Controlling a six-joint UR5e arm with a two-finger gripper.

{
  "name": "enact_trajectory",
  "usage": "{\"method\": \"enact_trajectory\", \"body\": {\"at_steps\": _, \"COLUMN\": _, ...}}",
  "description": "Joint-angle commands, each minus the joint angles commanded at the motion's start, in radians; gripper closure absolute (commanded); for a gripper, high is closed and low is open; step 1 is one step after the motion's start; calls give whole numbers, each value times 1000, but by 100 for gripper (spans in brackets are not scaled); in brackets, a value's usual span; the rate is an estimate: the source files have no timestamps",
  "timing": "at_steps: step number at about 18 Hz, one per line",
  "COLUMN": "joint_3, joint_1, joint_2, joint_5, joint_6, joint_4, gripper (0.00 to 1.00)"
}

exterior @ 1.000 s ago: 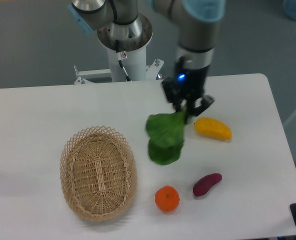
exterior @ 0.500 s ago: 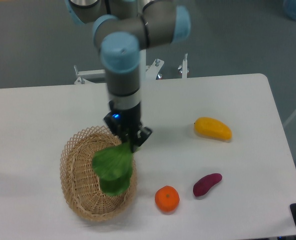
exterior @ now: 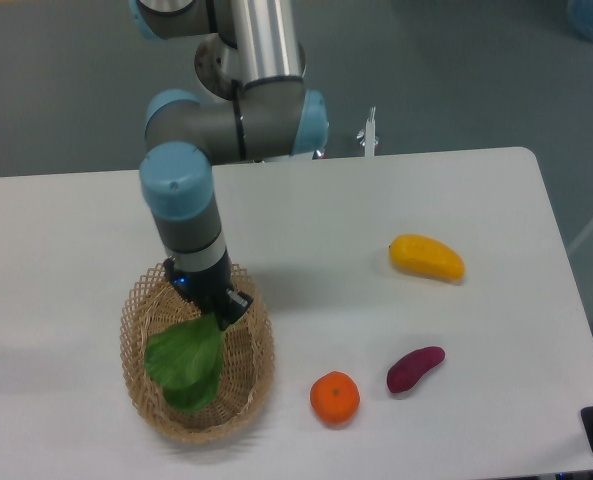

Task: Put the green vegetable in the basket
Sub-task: 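Carry the bok choy over the wicker basket and lower it inside, then open the gripper to release the bok choy into the basket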

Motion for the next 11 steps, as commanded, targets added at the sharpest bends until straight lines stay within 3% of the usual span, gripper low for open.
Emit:
{"method": "enact_trajectory", "body": {"at_steps": 9, "joint_3": -8, "joint_1": -2, "joint_2": -5, "joint_5": 0, "joint_6": 2, "joint_4": 0, "gripper": 60}}
{"method": "enact_trajectory", "body": {"at_steps": 10, "joint_3": -8, "joint_1": -2, "joint_2": -5, "joint_5": 5, "joint_6": 6, "joint_4": -2, "gripper": 52}}
{"method": "enact_trajectory", "body": {"at_steps": 11, "joint_3": -6, "joint_1": -2, "joint_2": -3, "joint_5": 11, "joint_6": 11, "joint_4": -2, "gripper": 21}}
